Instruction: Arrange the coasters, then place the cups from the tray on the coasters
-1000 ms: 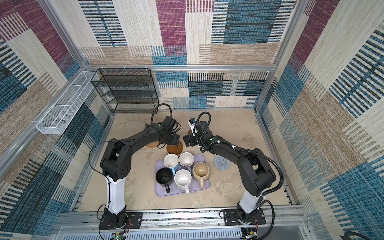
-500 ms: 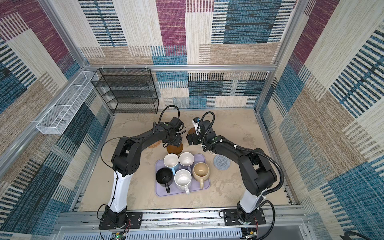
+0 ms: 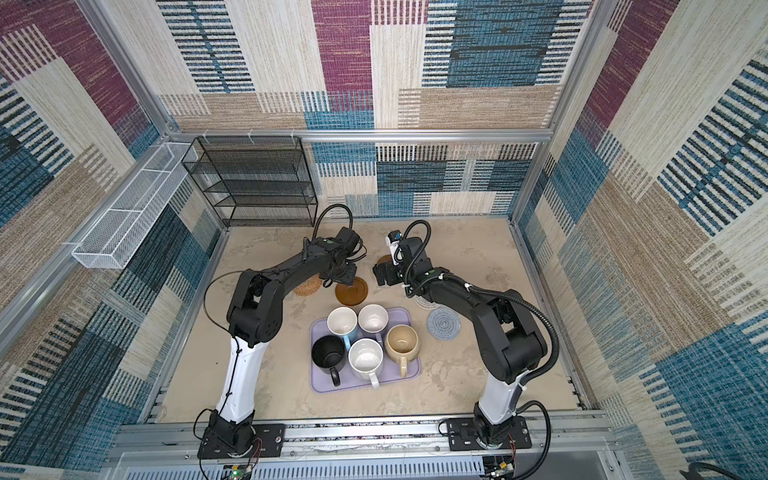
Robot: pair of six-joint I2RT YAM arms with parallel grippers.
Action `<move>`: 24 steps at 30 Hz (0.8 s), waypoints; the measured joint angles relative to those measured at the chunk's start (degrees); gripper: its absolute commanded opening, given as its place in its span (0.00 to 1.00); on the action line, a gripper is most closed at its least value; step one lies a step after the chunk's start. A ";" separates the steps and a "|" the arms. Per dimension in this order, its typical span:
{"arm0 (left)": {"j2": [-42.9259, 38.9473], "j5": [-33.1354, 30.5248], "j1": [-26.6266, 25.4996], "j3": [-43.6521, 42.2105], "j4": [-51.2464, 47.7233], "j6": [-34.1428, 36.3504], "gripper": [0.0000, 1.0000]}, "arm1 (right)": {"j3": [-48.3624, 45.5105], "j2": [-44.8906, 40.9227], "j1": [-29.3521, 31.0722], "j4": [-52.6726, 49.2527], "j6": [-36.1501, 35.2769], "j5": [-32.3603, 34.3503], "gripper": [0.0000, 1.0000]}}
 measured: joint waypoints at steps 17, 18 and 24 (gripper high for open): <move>-4.70 6.45 -1.84 -4.02 0.63 5.11 0.88 | 3.80 5.44 -4.61 2.58 -1.14 -5.09 0.96; -4.33 5.51 -2.10 -4.68 -0.02 5.73 0.88 | 3.34 5.09 -4.61 3.02 -1.14 -5.35 0.97; -3.34 0.35 -1.99 -5.88 -0.90 6.05 0.86 | 2.25 2.93 -4.61 4.09 -1.05 -7.02 0.96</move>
